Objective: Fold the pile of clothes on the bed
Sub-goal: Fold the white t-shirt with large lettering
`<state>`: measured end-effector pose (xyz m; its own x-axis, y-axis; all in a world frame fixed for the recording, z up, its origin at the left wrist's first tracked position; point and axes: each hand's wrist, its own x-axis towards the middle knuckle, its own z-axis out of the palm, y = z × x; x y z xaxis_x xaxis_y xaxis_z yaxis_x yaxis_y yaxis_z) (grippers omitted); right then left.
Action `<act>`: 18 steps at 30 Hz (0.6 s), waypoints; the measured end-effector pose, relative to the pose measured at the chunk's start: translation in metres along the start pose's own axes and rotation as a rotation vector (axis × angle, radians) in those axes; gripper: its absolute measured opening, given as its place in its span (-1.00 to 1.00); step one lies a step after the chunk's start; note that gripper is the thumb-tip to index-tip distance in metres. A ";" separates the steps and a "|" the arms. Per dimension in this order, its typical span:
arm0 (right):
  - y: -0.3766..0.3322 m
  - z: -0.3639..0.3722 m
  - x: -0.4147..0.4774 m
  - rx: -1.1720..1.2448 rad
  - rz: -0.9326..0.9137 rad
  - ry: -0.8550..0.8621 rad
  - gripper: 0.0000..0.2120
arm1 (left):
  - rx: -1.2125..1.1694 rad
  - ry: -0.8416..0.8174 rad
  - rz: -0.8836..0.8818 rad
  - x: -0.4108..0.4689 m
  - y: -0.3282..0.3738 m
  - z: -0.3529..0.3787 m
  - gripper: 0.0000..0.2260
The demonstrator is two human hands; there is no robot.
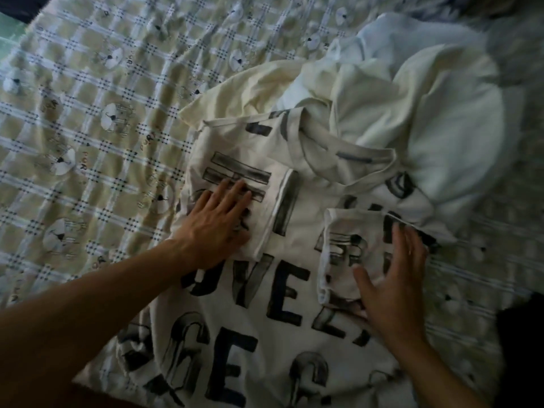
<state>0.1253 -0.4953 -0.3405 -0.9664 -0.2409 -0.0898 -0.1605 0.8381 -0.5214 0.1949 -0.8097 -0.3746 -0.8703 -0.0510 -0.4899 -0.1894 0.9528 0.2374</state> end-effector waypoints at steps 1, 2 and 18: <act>0.006 -0.002 0.009 0.031 0.041 0.041 -0.09 | -0.034 0.061 -0.006 0.003 0.000 -0.004 -0.35; 0.011 -0.005 0.020 0.071 0.099 0.085 -0.06 | -0.070 0.153 -0.005 0.008 0.002 -0.012 -0.39; 0.048 -0.029 0.099 -0.278 0.039 -0.402 -0.65 | -0.021 0.170 0.009 0.124 0.007 -0.105 -0.22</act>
<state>0.0159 -0.4647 -0.3503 -0.8275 -0.3304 -0.4540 -0.2261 0.9361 -0.2693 0.0382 -0.8409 -0.3456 -0.9359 -0.0942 -0.3394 -0.1892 0.9471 0.2591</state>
